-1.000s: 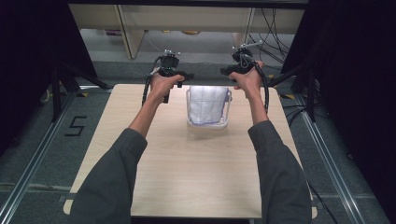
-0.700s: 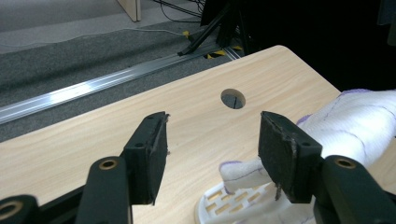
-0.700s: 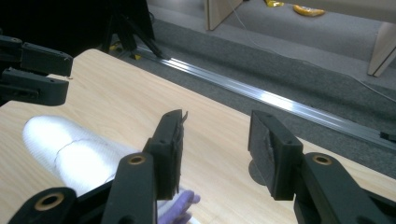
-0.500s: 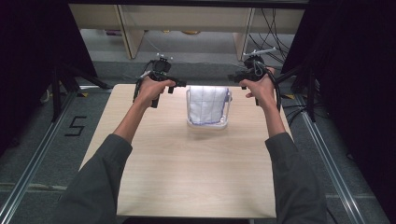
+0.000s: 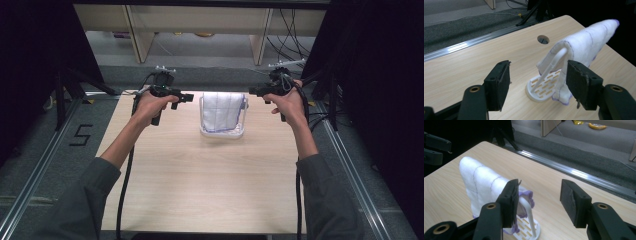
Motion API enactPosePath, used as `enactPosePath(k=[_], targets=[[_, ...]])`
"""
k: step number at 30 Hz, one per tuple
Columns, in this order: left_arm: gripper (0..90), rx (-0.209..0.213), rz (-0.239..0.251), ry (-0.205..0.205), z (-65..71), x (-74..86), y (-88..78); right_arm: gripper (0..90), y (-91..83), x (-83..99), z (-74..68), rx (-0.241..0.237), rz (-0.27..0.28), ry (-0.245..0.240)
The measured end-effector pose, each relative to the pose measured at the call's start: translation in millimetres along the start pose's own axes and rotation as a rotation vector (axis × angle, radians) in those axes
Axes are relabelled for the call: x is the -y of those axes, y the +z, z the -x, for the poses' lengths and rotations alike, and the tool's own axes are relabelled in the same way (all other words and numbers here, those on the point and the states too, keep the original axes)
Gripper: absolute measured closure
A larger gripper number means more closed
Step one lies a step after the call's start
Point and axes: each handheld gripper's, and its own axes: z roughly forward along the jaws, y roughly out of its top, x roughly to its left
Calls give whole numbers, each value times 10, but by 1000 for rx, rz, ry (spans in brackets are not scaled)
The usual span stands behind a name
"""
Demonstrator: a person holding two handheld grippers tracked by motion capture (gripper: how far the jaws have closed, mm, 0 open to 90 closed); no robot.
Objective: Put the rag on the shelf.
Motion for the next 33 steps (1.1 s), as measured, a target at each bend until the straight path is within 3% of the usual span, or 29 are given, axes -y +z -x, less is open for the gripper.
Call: enactPosePath(k=[14, 17, 21, 27, 28, 33], targets=[[330, 44, 6, 18, 98, 177, -90, 442, -81, 156, -74, -20, 4, 18], [316, 61, 14, 7, 138, 229, -99, 425, -96, 168, -71, -14, 12, -11], [304, 69, 19, 14, 167, 289, -130, 406, -126, 226, -117, -38, 17, 5], [300, 83, 17, 28, 305, 466, -169, 385, -176, 309, -195, -44, 26, -18], [300, 90, 14, 41, 321, 489, -184, 381, -184, 327, -226, -46, 26, 0], [298, 113, 26, 47, 399, 578, -222, 379, -212, 387, -271, -58, 30, -11]])
